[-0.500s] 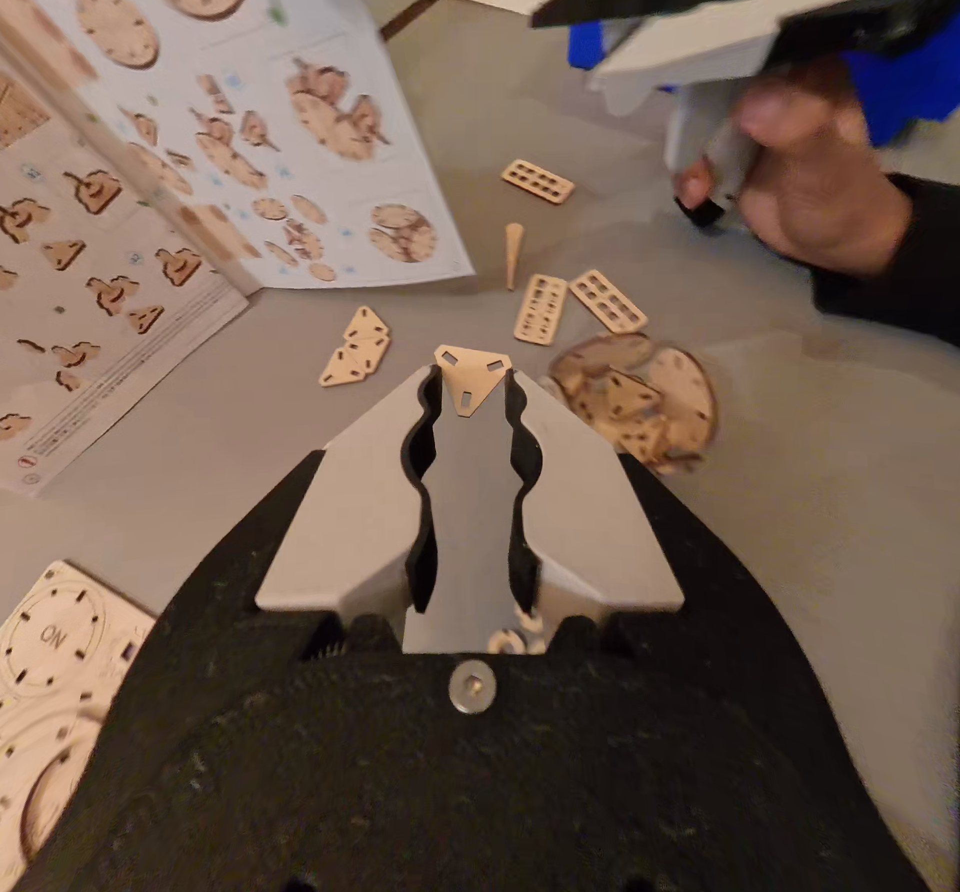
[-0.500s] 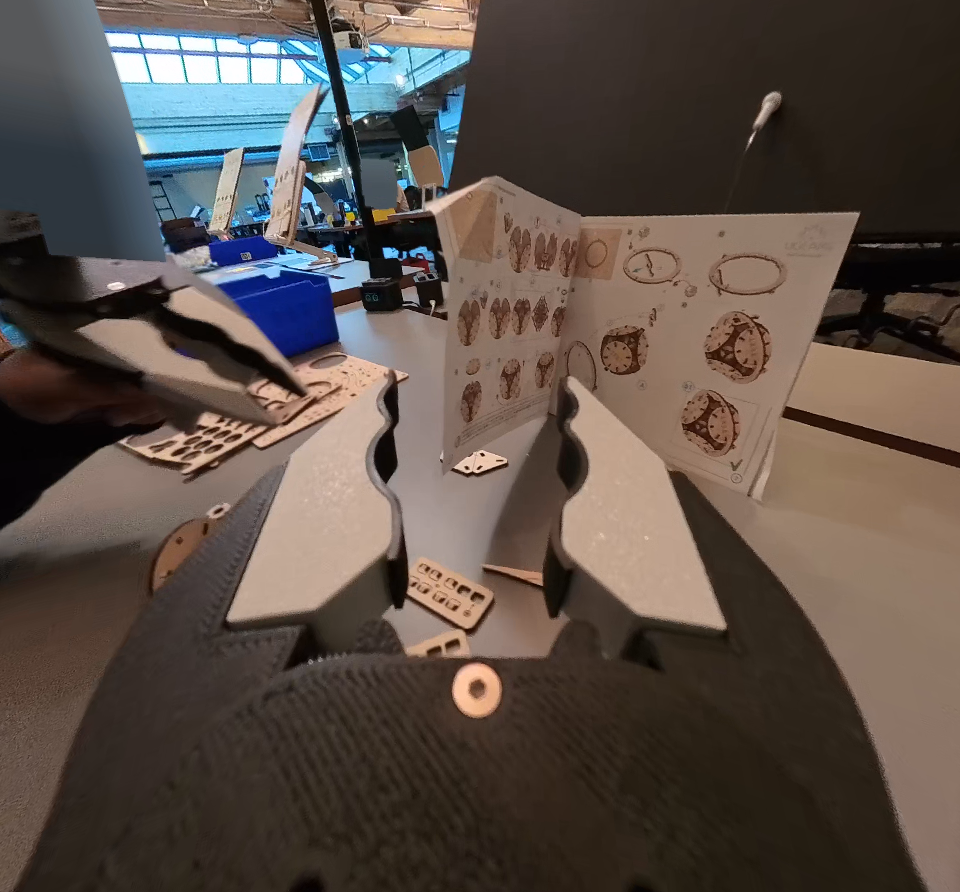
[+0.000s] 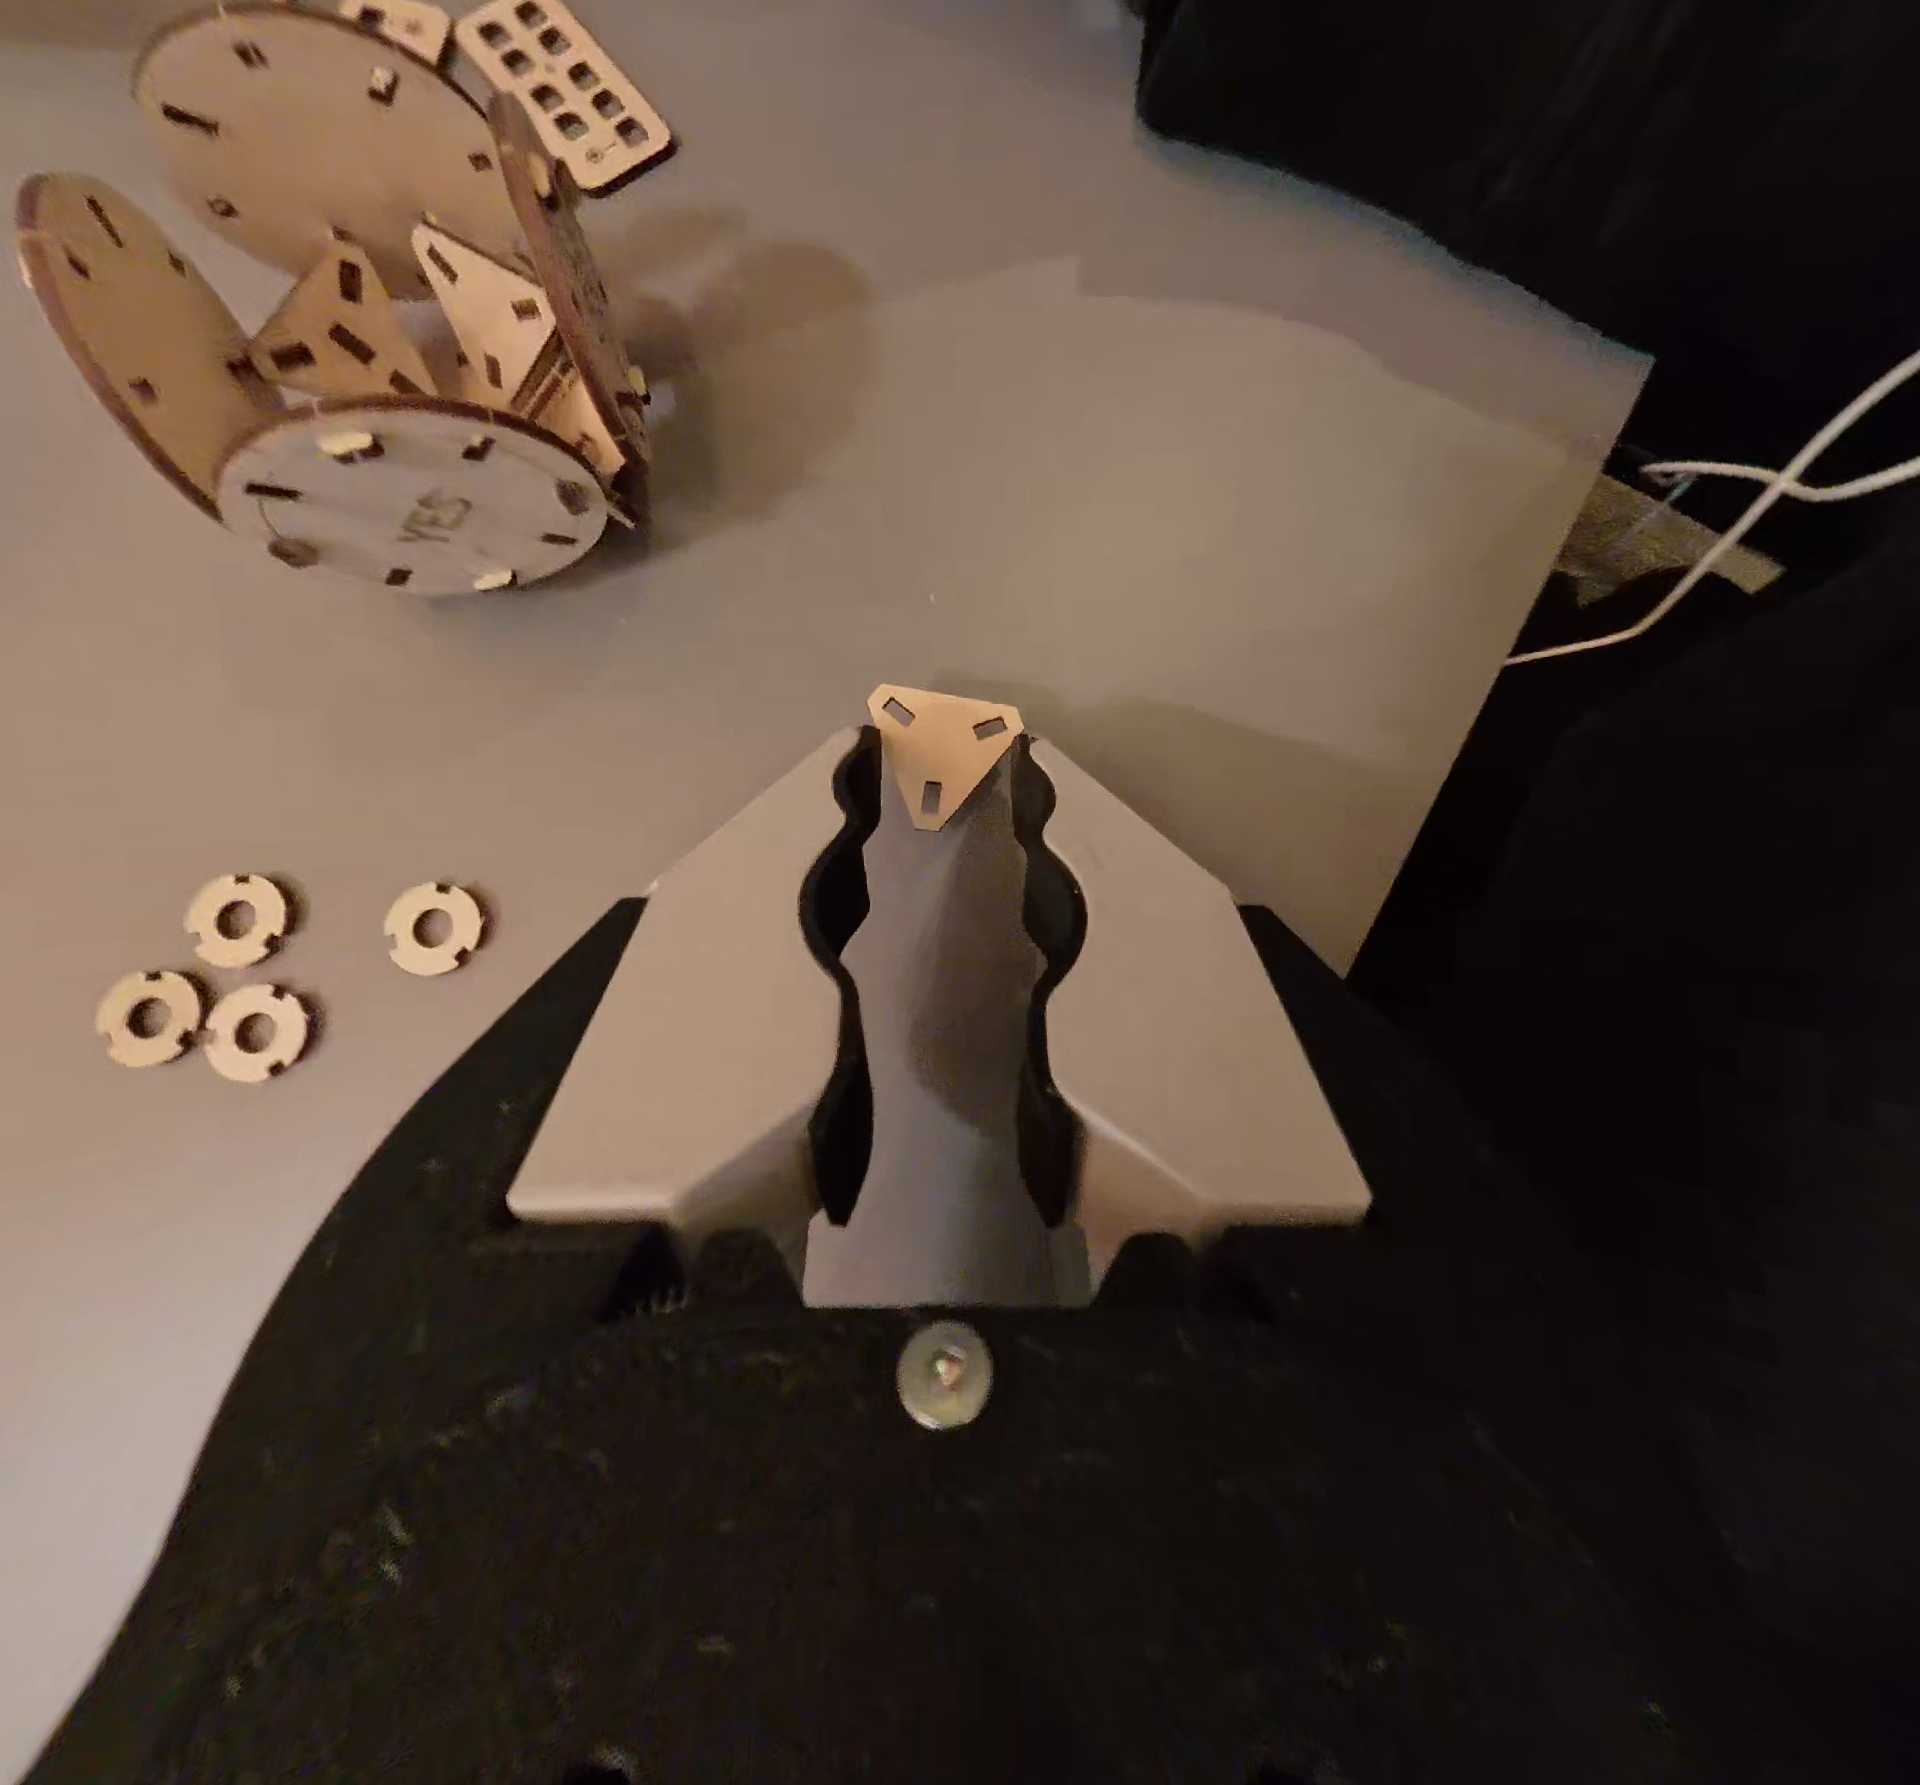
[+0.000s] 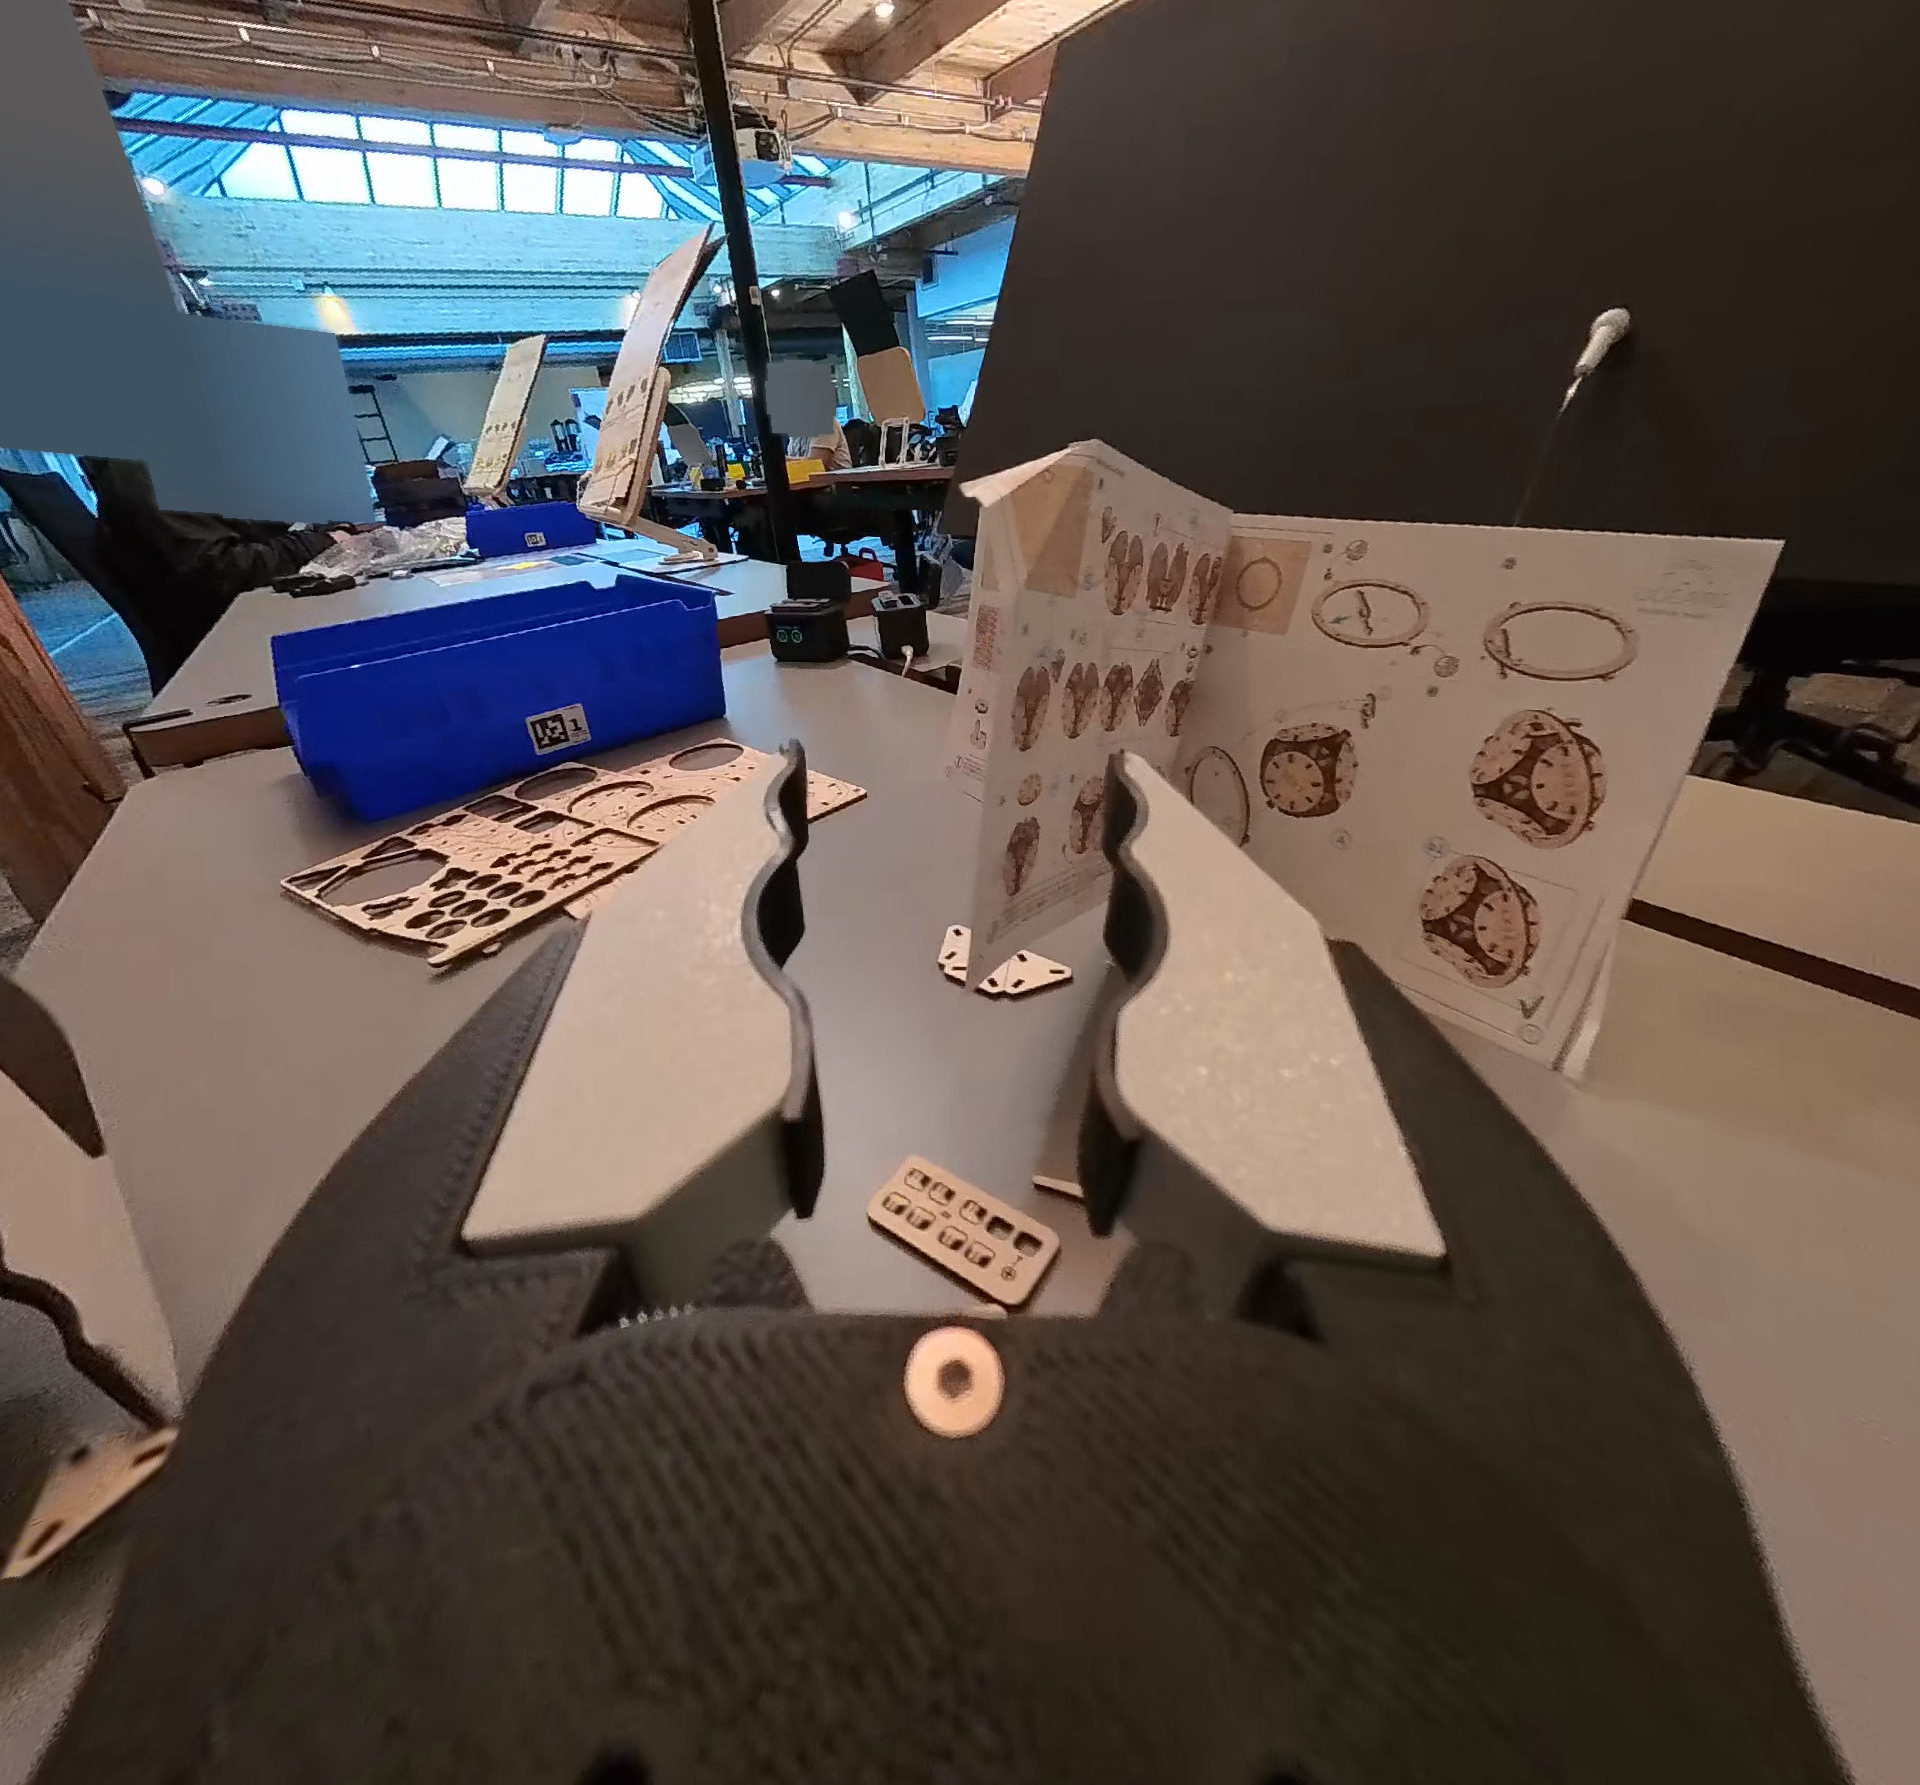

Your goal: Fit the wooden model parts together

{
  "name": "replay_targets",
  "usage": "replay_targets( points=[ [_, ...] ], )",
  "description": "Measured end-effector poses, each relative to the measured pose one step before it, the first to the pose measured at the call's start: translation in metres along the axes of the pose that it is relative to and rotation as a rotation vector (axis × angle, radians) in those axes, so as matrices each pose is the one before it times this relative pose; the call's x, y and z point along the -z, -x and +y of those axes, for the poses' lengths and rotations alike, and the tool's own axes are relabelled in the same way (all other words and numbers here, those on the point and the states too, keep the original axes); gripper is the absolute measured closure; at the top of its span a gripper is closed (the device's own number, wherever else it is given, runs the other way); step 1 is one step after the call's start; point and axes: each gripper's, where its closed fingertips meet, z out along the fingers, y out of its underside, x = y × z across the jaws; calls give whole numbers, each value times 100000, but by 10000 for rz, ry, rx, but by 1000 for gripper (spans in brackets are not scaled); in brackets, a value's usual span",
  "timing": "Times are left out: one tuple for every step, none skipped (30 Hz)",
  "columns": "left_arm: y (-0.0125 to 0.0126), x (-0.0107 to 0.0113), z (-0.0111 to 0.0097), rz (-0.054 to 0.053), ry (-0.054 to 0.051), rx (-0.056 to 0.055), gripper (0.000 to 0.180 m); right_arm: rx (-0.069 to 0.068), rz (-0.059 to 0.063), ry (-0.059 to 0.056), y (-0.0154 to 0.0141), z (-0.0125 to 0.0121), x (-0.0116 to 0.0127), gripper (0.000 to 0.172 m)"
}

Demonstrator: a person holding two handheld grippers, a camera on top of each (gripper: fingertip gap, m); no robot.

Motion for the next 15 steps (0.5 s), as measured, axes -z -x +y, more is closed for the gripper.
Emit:
replay_targets(
  points=[
    [48, -103, 40, -70, -7, 187, 156, -2, -7, -4, 17, 15, -7, 116],
    [66, -29, -20, -32, -29, 197, 151, 5, 1, 11, -7, 35, 10, 116],
    [174, 46, -22, -80, -29, 243, 141, 20, 11, 37, -34, 80, 44, 116],
    [-7, 153, 17, -8, 0, 201, 137, 60, 36, 66, -53, 146, 46, 117],
    [-228, 227, 99, 53, 10, 108, 136, 78, 48, 72, -51, 116, 50, 118],
    [-154, 176, 218, -46, 22, 67, 136, 51, 15, 35, 15, 12, 32, 118],
    [-19, 67, 387, -151, 74, 52, 137, 6, -33, -25, 102, -117, 33, 118],
    [-10, -73, 556, -136, 169, 24, 137, -22, -55, -69, 137, -191, 13, 118],
    [7, -172, 606, -127, 219, -1, 137, -28, -53, -77, 145, -193, 16, 119],
    [2, -107, 197, -139, 8, -14, 137, -22, -48, -59, 143, -165, 8, 118],
    [-158, 1, -1, -22, -41, -1, 137, -1, -29, -36, 117, -101, 15, 118],
    [-143, -71, -66, -8, -12, 71, 137, 15, -8, -19, 89, -66, 30, 118],
    [-306, -95, -117, 106, -29, 29, 137, 8, 2, -7, 66, -19, 25, 118],
    [-418, -115, -156, 175, -35, 15, 137, -13, -2, -7, 49, -1, 30, 118],
    [-566, -133, -155, 254, -42, -4, 136, -30, -27, -15, 69, -25, 19, 119]
  ],
)
